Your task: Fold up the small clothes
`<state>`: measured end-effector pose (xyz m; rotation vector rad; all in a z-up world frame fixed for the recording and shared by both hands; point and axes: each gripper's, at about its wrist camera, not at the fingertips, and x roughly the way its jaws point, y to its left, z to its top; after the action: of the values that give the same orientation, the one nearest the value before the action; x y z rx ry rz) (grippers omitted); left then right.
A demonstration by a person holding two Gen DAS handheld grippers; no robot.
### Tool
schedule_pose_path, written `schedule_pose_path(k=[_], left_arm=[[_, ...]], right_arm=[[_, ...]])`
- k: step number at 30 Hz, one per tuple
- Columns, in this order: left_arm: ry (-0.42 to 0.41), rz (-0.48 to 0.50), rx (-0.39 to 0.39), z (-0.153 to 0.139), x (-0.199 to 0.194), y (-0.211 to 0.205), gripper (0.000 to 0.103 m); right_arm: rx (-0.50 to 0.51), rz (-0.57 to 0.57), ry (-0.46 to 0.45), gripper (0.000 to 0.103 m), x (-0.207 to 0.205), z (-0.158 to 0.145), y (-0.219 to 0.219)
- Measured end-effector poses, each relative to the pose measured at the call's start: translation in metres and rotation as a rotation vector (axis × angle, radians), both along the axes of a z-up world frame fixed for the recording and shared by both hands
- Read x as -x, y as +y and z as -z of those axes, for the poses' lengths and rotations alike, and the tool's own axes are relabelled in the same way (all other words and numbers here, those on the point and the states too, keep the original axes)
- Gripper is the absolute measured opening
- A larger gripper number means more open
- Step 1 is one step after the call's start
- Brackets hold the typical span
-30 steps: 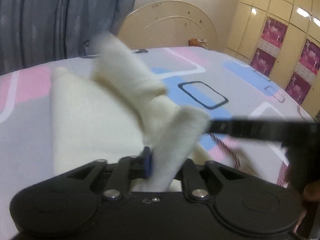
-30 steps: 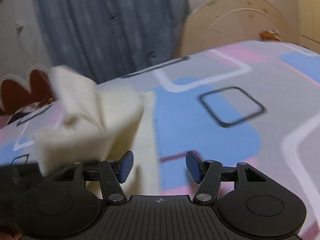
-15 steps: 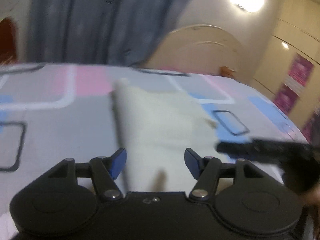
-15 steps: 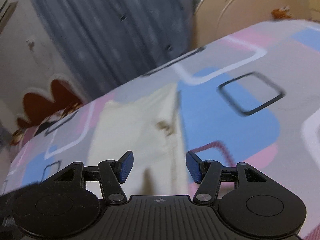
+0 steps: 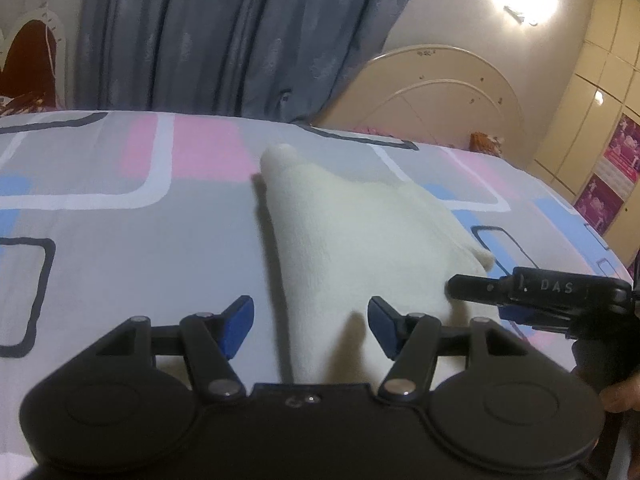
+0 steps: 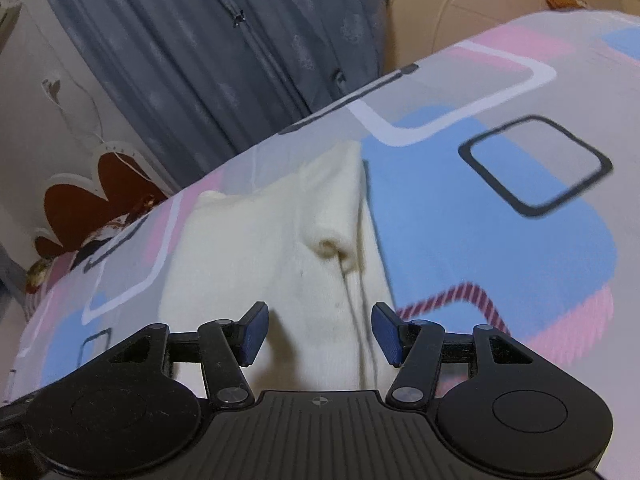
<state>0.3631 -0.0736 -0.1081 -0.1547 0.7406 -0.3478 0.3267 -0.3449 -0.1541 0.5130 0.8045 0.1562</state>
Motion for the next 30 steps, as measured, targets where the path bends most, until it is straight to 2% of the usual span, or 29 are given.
schedule_pose_path(k=[3, 5, 7, 8, 14, 17, 19, 21, 24, 26, 28, 30], left_arm=[[0.013, -0.02, 0.006, 0.003, -0.003, 0.004, 0.061], [0.019, -0.032, 0.015, 0.004, -0.004, 0.007, 0.061], [0.019, -0.038, 0.021, 0.005, -0.006, 0.007, 0.061], [0.016, -0.039, 0.024, 0.005, -0.006, 0.006, 0.061], [-0.008, -0.022, 0.06, -0.004, -0.011, -0.003, 0.062], [0.022, 0.0, 0.013, 0.006, -0.014, -0.015, 0.063], [0.074, -0.001, 0.008, 0.019, -0.017, -0.017, 0.064], [0.099, -0.009, 0.025, 0.023, -0.017, -0.014, 0.064], [0.086, -0.009, 0.033, 0.014, -0.015, -0.011, 0.061], [0.043, -0.018, 0.053, 0.002, -0.011, -0.007, 0.061], [-0.003, -0.038, 0.057, -0.009, -0.013, -0.006, 0.061], [-0.013, -0.054, 0.067, -0.015, -0.022, -0.008, 0.061]], right_arm=[[-0.027, 0.004, -0.003, 0.056, -0.008, 0.003, -0.001], [-0.018, -0.003, -0.007, 0.026, -0.009, 0.002, 0.002], [0.003, -0.012, -0.011, 0.021, -0.011, 0.001, 0.005], [0.014, -0.021, -0.014, 0.014, -0.01, 0.0, 0.006], [0.146, -0.038, -0.097, 0.006, -0.005, -0.028, 0.006], [0.094, -0.078, 0.012, 0.006, -0.01, -0.003, -0.006], [0.082, -0.054, 0.027, 0.007, -0.007, 0.006, -0.008], [0.067, -0.022, 0.017, 0.008, -0.003, 0.0, -0.01], [0.113, 0.018, -0.02, 0.008, 0.011, -0.015, -0.012], [0.145, 0.024, -0.065, 0.009, 0.024, -0.028, -0.01], [0.203, 0.0, -0.131, 0.009, 0.029, -0.043, -0.001], [0.245, -0.035, -0.167, 0.009, 0.02, -0.053, 0.007]])
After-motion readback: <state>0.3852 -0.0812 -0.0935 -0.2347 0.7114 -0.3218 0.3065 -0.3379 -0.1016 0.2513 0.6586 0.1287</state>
